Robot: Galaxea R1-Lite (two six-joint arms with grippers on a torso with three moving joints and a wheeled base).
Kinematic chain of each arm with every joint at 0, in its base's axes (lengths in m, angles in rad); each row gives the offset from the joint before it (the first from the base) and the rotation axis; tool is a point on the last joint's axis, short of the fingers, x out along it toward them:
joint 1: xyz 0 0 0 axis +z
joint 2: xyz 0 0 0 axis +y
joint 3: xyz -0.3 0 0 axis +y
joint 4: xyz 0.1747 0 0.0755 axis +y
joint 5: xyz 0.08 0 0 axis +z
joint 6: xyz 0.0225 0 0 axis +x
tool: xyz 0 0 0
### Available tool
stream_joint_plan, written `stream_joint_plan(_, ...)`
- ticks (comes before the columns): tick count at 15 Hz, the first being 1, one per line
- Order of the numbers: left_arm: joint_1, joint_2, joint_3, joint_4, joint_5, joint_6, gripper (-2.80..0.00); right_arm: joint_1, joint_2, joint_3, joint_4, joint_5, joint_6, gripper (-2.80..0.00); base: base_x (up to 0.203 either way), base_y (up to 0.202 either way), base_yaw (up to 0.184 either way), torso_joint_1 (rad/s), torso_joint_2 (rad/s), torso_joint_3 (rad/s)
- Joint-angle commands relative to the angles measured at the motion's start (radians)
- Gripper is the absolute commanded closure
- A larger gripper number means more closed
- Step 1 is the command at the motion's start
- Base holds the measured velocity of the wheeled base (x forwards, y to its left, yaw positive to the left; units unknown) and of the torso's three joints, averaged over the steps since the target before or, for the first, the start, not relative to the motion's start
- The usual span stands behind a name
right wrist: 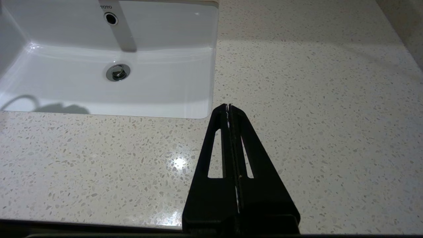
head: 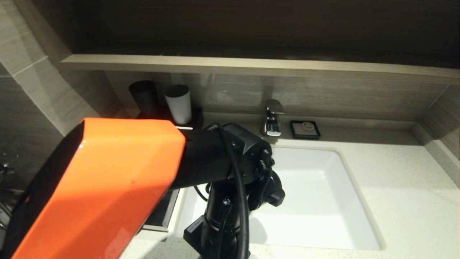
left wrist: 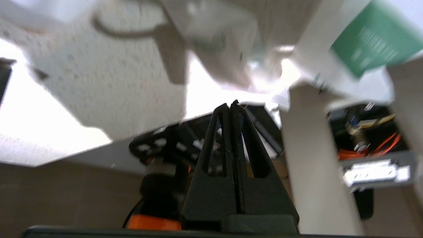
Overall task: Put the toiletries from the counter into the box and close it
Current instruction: Pick up the bathroom toiletry
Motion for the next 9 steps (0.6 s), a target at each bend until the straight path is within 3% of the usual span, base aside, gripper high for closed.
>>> stream_joint_plan(1,0.005,-0.003,-0.001,-0.071,0.01,-0.045,0.0,0.0,-0.001,0.0,0.0,0.0,0.0,0.0,0.0,0.0,0.0,0.0,0.0,0.0)
stream_joint_plan(8,0.007,-0.02,-0.001,-0.101,0.07,-0.133,0.0,0.0,-0.001,0.0,0.0,0.0,0.0,0.0,0.0,0.0,0.0,0.0,0.0,0.0)
stream_joint_plan(9,0.007,-0.02,-0.001,-0.099,0.07,-0.133,-2.8,0.0,-0.001,0.0,0.001,0.0,0.0,0.0,0.0,0.0,0.0,0.0,0.0,0.0)
